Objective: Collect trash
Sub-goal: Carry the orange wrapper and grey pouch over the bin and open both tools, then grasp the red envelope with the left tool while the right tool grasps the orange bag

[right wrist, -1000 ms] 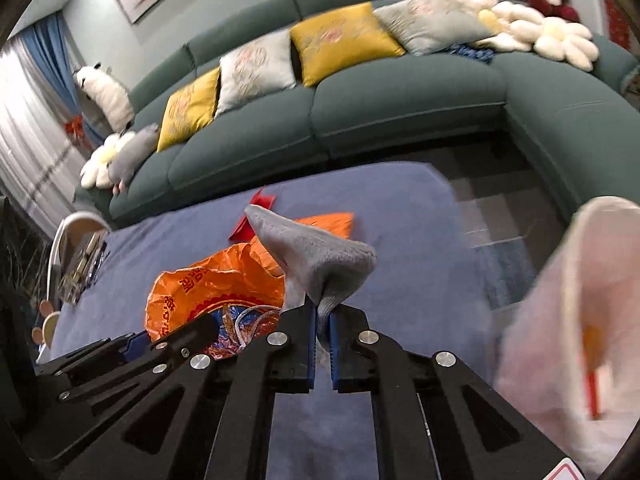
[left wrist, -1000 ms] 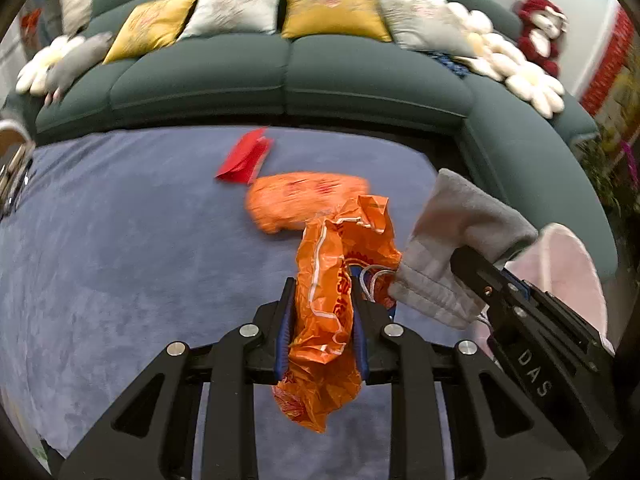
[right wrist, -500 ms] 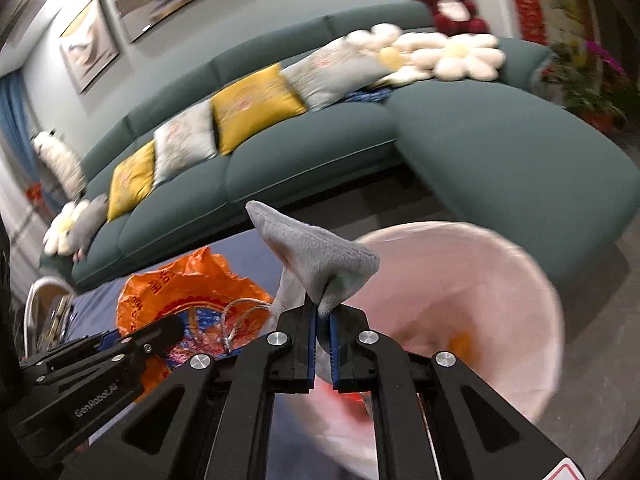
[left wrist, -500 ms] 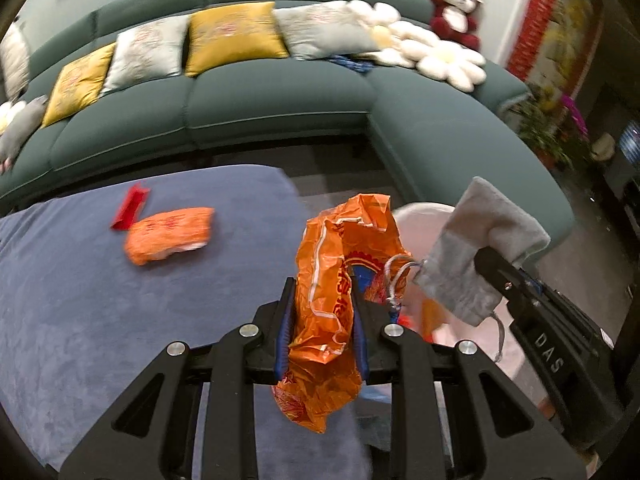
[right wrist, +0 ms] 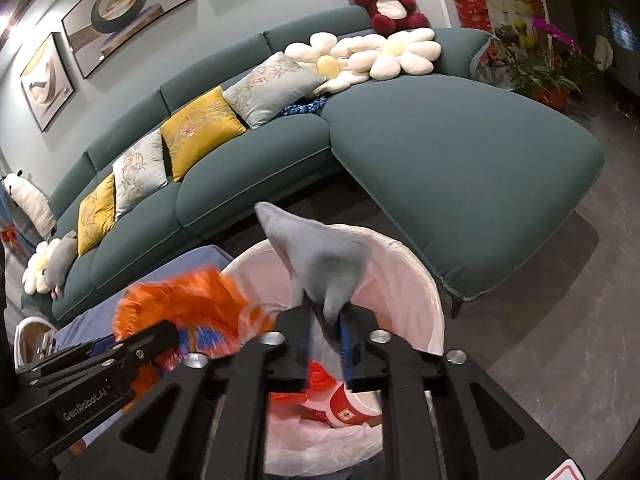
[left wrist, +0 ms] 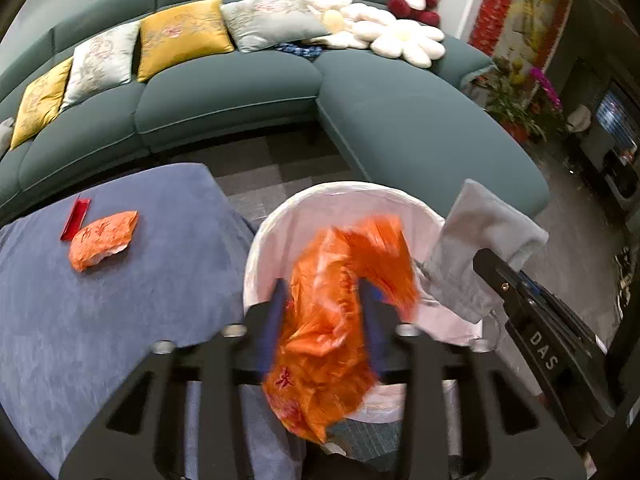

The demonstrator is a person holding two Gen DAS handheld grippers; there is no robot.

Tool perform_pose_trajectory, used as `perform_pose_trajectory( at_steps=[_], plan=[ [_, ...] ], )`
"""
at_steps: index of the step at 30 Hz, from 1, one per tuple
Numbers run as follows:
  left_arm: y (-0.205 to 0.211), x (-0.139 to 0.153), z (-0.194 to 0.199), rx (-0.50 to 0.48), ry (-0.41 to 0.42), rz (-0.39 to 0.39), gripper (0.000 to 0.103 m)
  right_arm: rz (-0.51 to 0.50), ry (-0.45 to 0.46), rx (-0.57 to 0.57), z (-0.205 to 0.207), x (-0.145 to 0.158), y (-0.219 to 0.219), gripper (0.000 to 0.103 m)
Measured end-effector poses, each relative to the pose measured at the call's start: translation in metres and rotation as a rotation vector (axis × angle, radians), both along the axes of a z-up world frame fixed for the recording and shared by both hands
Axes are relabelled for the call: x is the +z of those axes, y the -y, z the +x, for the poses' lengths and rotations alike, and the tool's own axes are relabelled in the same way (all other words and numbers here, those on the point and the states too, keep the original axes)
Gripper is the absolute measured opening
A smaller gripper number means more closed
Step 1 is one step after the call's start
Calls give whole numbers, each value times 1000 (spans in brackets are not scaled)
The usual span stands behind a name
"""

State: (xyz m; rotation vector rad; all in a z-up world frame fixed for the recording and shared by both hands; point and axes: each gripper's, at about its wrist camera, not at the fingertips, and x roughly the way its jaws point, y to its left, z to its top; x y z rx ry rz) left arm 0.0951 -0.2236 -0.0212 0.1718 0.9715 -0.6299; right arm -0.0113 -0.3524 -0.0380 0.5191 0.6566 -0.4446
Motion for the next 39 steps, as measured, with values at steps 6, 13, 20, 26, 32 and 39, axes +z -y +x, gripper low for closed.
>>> perform_pose_trajectory(
  at_steps=[6,13,20,26,32,39],
  plan=[
    [-13,1,10,59,12,0,63,8,41,-27,2,4,-3,51],
    [-38,1,19,107,28,11,65,-8,46,40,17,13,-28,52],
    [-71,-1,34,163,33,22,66,-21,41,120,43,18,-65,53],
    [-108,-5,51,231,37,26,66,-27,23,188,69,19,-97,53],
    [-143,-10,70,289,28,32,69,-29,9,248,95,15,-130,55],
    [-182,-21,97,345,17,45,69,-28,-31,309,132,2,-169,60]
  ],
)
